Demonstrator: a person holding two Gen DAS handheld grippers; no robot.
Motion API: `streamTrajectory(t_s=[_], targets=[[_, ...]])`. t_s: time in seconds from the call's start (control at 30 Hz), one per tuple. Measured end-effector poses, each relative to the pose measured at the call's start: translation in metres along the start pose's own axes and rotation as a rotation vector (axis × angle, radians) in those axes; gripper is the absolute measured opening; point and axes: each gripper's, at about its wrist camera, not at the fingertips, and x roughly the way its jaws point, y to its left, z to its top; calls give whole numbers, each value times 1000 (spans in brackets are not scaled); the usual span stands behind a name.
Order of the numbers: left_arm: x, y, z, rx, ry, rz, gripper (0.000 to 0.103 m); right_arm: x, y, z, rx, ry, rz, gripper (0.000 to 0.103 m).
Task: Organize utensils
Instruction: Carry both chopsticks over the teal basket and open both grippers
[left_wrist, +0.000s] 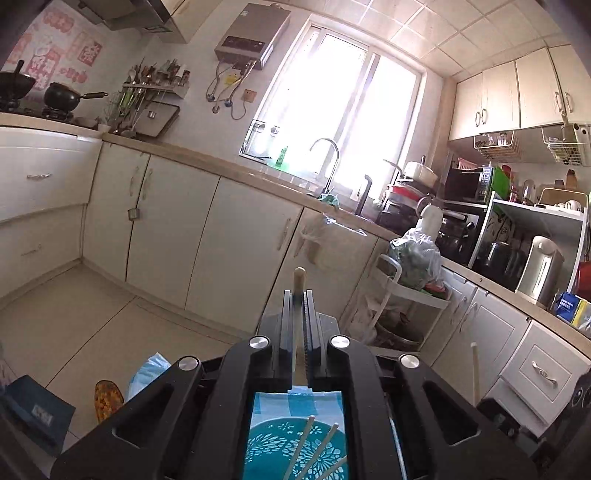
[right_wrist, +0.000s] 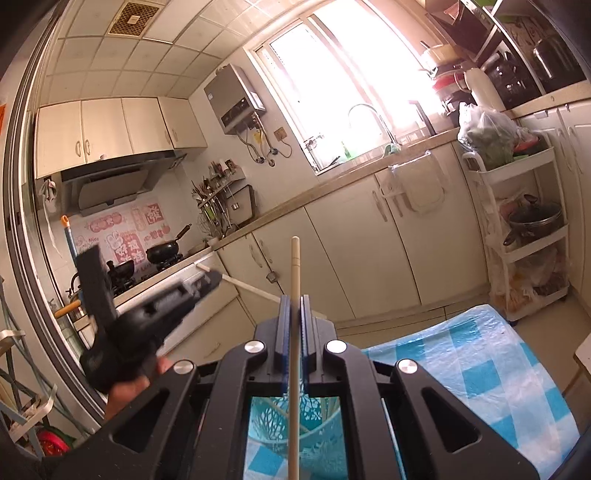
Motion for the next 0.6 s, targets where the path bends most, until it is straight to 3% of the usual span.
streamTrajectory(t_s=[0.23,0.47,0.6], targets=[[-10,18,-16,2,12,-1,5,15,-3,4,62,-44,11,6],[-26,16,8,4,-43,-19,5,39,6,12,105,-151,-18,6],[-34,13,13,15,-55,-30,5,56,1,-4,99,-123,-67,6]])
